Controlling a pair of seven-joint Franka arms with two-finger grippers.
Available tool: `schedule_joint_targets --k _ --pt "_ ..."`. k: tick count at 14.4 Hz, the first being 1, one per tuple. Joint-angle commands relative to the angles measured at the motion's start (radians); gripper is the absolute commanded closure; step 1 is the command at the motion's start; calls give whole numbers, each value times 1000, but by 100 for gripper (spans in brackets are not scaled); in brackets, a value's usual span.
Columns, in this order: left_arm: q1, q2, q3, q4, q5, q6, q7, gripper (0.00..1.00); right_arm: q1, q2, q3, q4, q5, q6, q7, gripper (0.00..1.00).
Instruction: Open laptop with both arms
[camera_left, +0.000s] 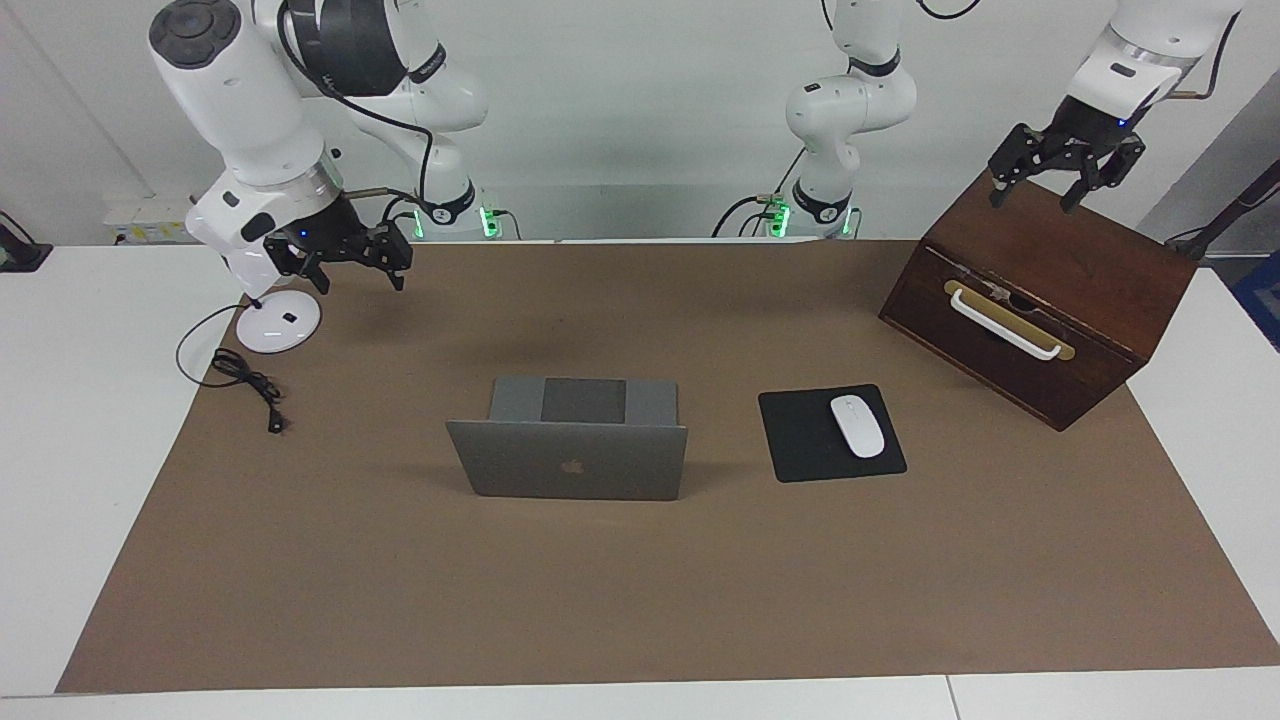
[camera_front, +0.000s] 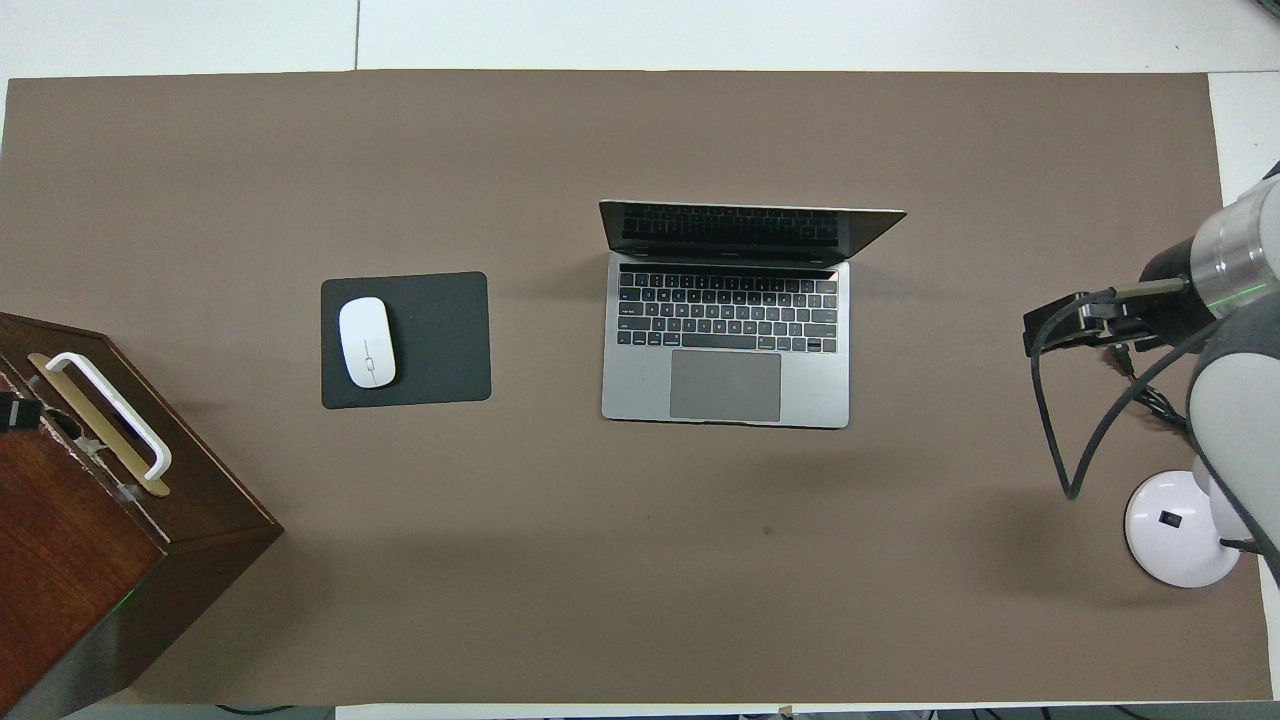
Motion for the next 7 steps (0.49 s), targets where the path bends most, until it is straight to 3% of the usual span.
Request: schedule_joint_targets --k 1,7 --pt "13 16 -7 13 15 -40 -11 0 -12 5 6 7 -21 0 -5 0" --pt "-4 34 -9 14 17 95 -120 0 -12 7 4 3 -27 31 -8 0"
